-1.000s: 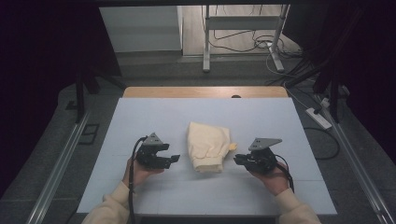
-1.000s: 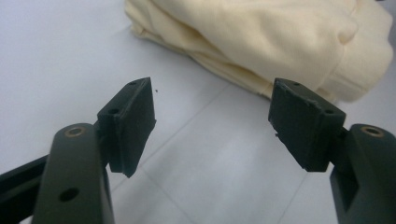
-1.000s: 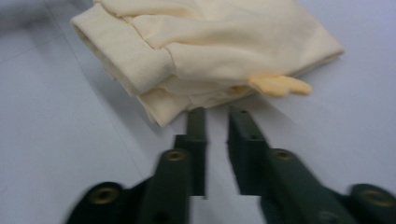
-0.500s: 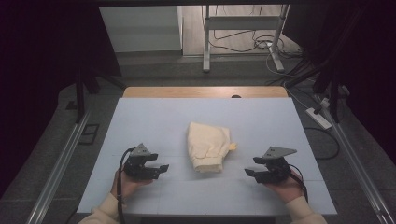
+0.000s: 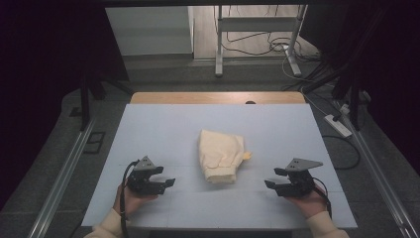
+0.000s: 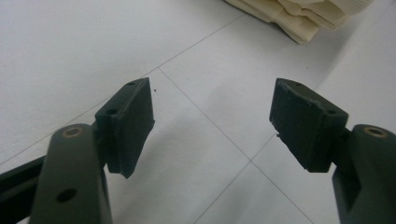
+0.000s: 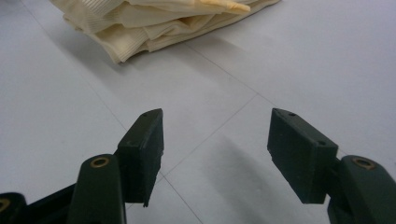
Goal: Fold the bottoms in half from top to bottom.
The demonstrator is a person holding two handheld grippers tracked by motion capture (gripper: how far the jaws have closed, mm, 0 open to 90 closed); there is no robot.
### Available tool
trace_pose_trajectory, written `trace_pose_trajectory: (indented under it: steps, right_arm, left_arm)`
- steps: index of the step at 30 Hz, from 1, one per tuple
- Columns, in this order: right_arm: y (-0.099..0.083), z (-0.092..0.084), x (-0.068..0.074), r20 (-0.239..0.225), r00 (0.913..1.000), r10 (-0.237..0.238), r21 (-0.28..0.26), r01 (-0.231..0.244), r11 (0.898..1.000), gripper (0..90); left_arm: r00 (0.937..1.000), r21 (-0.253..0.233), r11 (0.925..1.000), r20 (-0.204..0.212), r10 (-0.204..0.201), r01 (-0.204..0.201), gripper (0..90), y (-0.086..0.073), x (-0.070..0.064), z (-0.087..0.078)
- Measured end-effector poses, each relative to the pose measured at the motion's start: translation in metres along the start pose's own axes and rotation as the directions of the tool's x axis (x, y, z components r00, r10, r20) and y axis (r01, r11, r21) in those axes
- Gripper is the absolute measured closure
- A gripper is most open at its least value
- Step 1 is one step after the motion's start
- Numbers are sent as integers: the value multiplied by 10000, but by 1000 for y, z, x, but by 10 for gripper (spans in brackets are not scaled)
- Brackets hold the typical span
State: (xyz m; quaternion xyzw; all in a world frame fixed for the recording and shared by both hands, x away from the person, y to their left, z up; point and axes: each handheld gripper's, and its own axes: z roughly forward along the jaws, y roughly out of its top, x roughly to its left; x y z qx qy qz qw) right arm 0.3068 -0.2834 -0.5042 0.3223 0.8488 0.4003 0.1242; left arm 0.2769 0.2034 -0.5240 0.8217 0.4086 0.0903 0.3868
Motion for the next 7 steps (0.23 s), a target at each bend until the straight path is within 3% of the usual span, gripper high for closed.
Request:
trace_pose_trajectory:
  steps: [7]
  right_arm:
    - [0,2,0,-11,10000,-21,107,21,9999,361]
  left_arm:
    - [10000,-29,10000,67,-24,24,295,0,0,-1]
